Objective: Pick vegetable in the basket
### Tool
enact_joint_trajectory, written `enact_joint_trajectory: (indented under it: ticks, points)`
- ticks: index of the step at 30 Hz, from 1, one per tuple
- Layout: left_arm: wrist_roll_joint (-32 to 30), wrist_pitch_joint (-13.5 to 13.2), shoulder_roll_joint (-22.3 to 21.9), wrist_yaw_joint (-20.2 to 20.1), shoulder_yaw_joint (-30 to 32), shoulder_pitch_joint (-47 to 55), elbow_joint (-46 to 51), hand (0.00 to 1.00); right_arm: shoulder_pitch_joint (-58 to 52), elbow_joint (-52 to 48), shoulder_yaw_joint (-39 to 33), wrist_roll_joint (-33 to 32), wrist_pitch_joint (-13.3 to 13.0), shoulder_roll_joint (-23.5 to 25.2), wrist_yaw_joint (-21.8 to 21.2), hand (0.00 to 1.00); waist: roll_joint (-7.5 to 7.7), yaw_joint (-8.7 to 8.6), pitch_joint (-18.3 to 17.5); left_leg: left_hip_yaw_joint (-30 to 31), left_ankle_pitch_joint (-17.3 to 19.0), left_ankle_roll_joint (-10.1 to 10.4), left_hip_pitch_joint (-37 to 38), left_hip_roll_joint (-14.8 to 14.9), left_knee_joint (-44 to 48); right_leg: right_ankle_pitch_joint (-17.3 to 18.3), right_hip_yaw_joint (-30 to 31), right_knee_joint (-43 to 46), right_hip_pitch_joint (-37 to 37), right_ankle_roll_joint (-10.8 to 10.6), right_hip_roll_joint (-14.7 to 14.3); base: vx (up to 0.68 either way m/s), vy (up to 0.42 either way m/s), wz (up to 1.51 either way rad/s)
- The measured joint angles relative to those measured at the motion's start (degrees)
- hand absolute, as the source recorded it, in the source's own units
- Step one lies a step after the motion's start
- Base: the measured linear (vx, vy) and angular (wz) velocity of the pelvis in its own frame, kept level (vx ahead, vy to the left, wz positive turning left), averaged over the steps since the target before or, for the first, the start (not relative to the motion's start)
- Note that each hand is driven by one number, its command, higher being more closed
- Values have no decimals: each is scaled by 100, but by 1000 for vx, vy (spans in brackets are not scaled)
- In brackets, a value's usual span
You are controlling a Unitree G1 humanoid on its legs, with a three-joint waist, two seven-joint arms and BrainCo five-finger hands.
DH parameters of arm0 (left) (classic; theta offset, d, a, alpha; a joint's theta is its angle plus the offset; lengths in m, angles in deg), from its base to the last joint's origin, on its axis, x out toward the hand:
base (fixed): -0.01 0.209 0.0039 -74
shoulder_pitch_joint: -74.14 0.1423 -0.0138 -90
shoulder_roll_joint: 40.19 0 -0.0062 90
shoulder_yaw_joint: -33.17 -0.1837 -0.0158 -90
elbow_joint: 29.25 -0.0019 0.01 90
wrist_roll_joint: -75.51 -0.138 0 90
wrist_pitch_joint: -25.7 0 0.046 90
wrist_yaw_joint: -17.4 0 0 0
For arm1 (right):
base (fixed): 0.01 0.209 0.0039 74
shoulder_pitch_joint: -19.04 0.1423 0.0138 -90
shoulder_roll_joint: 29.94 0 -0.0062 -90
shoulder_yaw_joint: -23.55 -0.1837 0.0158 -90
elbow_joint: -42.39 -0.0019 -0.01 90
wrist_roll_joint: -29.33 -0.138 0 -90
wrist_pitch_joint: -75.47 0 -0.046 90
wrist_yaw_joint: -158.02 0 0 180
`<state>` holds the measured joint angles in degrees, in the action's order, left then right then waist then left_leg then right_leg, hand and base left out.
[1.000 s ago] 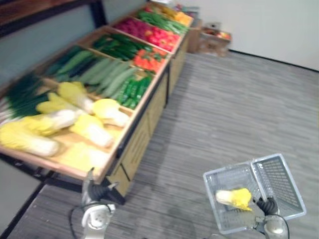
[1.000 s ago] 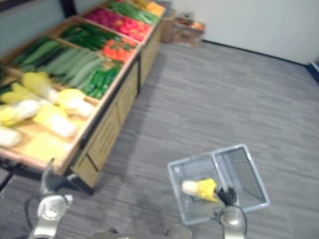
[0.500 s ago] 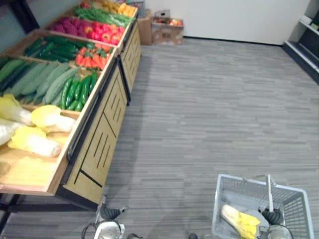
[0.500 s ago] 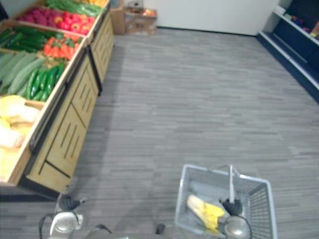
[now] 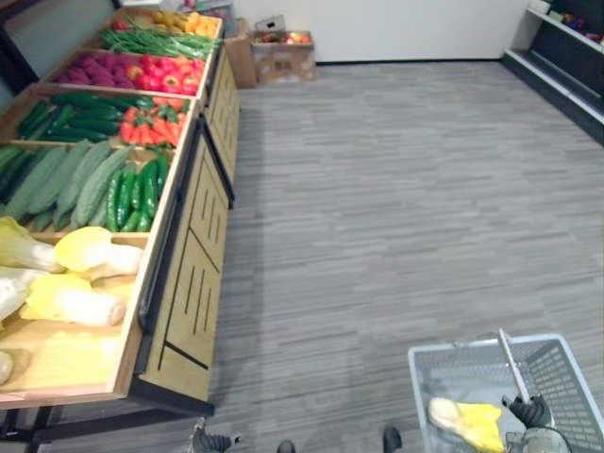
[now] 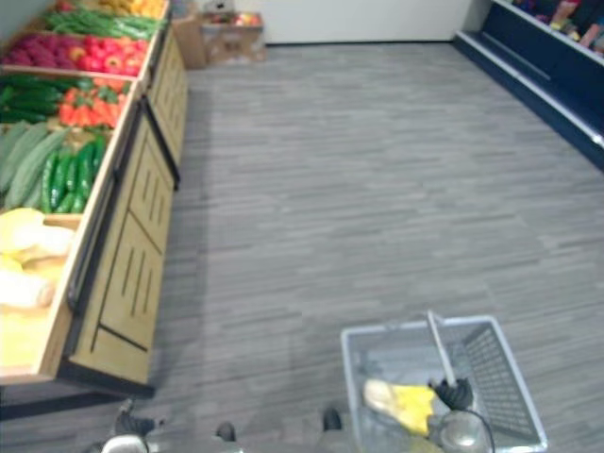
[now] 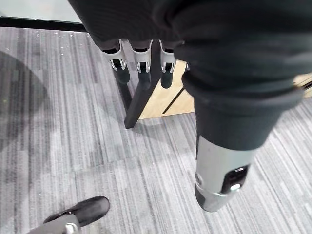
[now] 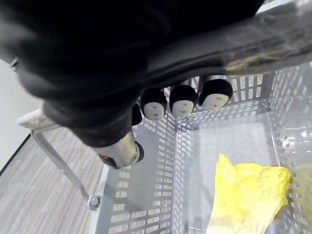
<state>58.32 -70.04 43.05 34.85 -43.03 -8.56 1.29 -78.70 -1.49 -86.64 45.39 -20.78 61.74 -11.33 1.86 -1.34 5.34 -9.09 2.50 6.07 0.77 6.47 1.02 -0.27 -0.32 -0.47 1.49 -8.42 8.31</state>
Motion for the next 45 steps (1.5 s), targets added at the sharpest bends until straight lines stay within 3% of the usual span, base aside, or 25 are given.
enact_joint_trajectory:
  ticks: [4,13,16,18,19,20,22,23,24,25,27,29,30,31,32,33,35,37,40,43,44,45]
  points:
    - [-123,5,50,-27,5,101,-4,0,134,290,24,50,15,1,-7,100,-72,0,-43,-108,11,-2,44,-8,-75,-13,81,-51,30,-20,-5,36,18,-11]
    - [-177,1,49,-27,-43,-32,-43,0,175,457,53,143,63,-9,-5,100,-48,-17,-66,-105,20,8,182,32,-94,-53,37,-43,-88,-63,-45,37,-11,-3]
    - [-176,2,50,-31,-42,-35,-35,0,188,457,98,142,62,2,-5,100,-57,-14,-56,-71,227,26,-21,119,328,-14,-60,27,-88,-10,-77,-19,-14,7]
    - [-176,16,41,-49,-42,9,-37,0,179,442,104,142,62,5,-7,100,-187,11,42,98,712,61,-371,395,1385,230,-201,300,-163,166,-253,-76,-45,12]
    - [-177,18,45,-54,-41,18,-38,0,175,434,105,142,62,11,-8,100,-205,11,82,187,739,69,-430,425,1588,319,-239,354,-187,201,-275,-138,-42,26]
    - [-181,23,28,-59,-39,38,-33,0,163,425,102,140,60,18,-2,100,-185,14,146,386,690,81,-799,433,2408,506,-276,496,-178,248,-229,-142,-27,20]
    - [-194,78,-92,-85,10,133,-42,0,170,409,102,135,61,-63,-1,100,-232,72,180,602,491,69,-1154,413,3013,523,-288,200,-293,277,-274,-67,-40,-12]
    - [-192,102,-184,-112,61,205,-164,0,230,314,76,138,66,-125,-5,100,-469,244,203,792,382,51,-1379,476,3361,764,-488,1377,-34,419,-401,58,-51,-22]
    - [-193,96,-126,-124,70,236,-143,0,222,267,78,137,69,-76,9,100,-238,290,289,816,220,161,-1610,353,3760,1140,-541,1689,17,436,-248,62,-106,-9]
    - [-195,163,-176,-181,133,210,-203,0,241,234,45,138,93,-109,0,100,-269,306,440,1070,446,179,-1926,221,4024,1471,-600,1695,-44,471,-128,13,-55,5]
    - [-195,224,-234,-214,159,488,-258,0,241,207,43,141,97,-98,-4,100,-333,337,444,972,538,168,-1926,148,2940,1474,-547,1570,-61,465,-92,11,29,-2]
    - [-197,267,-289,-227,321,666,-275,0,220,135,99,141,96,-87,-5,100,-490,370,427,926,553,132,-1713,204,1691,1472,-477,1337,-89,461,-211,104,148,-21]
    - [-198,279,-322,-236,427,675,-317,0,226,129,106,140,98,-56,-4,100,-575,425,397,875,289,64,-1660,223,1572,1444,-361,1187,-138,417,-258,160,166,-40]
    - [-205,288,-451,-237,586,724,-326,0,216,33,157,140,103,31,-8,100,-529,554,379,661,254,44,-1697,198,1521,1390,-292,1424,-133,319,-253,260,194,-20]
    - [-207,275,-378,-242,598,703,-315,0,161,-83,221,140,98,83,-8,100,-281,533,392,523,256,45,-1722,-16,1652,1560,-227,1380,-284,343,-39,219,112,-5]
    - [-211,284,-434,-250,626,656,-334,0,180,-94,220,140,101,45,-5,100,-294,526,409,490,255,41,-1768,-35,1781,1556,-245,1260,-326,125,28,218,145,10]
    - [-211,296,-649,-272,628,653,-336,0,203,-92,274,142,108,-25,-9,100,-290,556,314,434,464,-292,-1876,-194,2158,1556,-68,952,-494,135,133,171,183,-11]
    - [-212,297,-644,-282,616,646,-332,0,217,-79,320,146,104,-29,-81,100,-229,604,220,290,616,-415,-1898,-342,2225,1561,15,852,-494,132,317,242,209,-16]
    - [-212,289,-494,-275,458,559,-326,0,218,-67,246,147,104,-34,-122,100,-144,565,47,140,831,-608,-1914,-709,2183,1508,259,1307,-235,62,628,310,189,1]
    - [-230,255,-276,-275,359,536,-296,0,342,-59,238,160,107,0,-125,100,-46,513,43,-13,890,-775,-1360,-893,1744,1162,596,3413,651,52,719,325,185,-11]
    - [-224,257,-139,-275,139,551,-156,0,352,-59,286,205,106,39,-123,100,-27,436,48,11,883,-851,-845,-895,1453,238,507,4429,1007,14,707,362,151,6]
    - [-215,258,-101,-275,80,548,-82,0,347,-61,285,205,102,77,-115,100,-38,404,38,38,869,-881,-667,-890,1333,-105,463,4673,1051,-17,701,474,148,18]
